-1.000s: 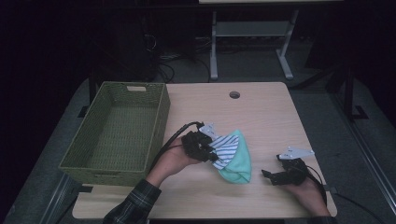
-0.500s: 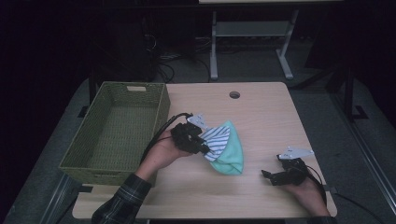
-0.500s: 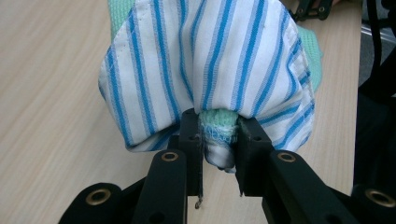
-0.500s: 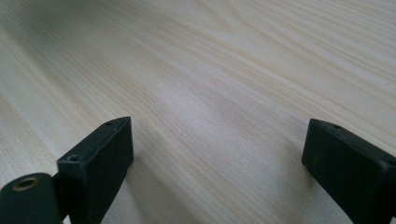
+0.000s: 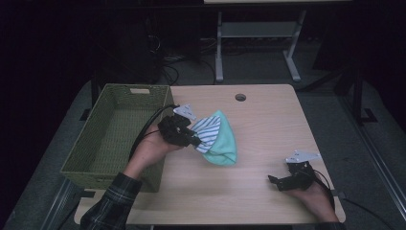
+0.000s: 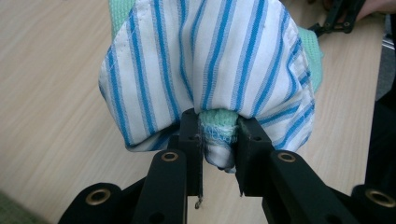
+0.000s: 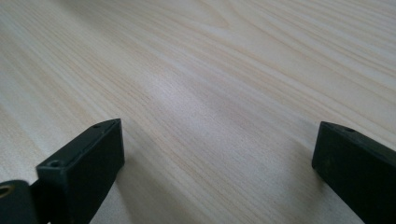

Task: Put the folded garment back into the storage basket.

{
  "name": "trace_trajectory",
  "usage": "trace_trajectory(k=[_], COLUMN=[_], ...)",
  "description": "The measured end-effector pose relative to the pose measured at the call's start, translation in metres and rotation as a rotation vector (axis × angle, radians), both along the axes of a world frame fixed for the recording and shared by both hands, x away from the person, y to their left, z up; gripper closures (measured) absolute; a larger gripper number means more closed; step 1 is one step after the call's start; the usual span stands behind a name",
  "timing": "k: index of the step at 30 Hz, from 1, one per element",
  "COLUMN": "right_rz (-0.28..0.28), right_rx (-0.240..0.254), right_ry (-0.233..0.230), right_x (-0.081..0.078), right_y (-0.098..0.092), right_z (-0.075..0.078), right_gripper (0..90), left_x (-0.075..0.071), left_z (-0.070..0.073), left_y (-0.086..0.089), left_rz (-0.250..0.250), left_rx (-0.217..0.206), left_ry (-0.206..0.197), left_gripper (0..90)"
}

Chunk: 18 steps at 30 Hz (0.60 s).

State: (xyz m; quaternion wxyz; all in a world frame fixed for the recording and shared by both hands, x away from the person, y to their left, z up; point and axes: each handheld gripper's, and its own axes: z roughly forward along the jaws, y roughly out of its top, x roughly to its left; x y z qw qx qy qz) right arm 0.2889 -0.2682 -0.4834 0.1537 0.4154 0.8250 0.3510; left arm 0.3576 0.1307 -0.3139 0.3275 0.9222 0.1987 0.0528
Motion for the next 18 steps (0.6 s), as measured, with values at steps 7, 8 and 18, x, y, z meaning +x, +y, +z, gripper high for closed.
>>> trace_trajectory(k=[7,8,18], right_rz=[-0.007,-0.007,-0.009], right_rx=[-0.001,-0.001,0.000], right_ry=[0.001,0.001,0.001], right_x=[0.000,0.000,-0.001], right_y=[0.000,0.000,0.000], right_z=[0.000,0.000,0.000], right_gripper=[1.5,1.5,1.5], left_x=[0.003,0.003,0.005], left_z=[0.011,0.012,0.026], left_y=[0.020,0.023,0.055], left_rz=[0.048,0.055,0.137], left_rx=[-0.001,0.001,0.005], left_ry=[-0.013,-0.012,-0.037], left_gripper=[74.9,74.9,74.9])
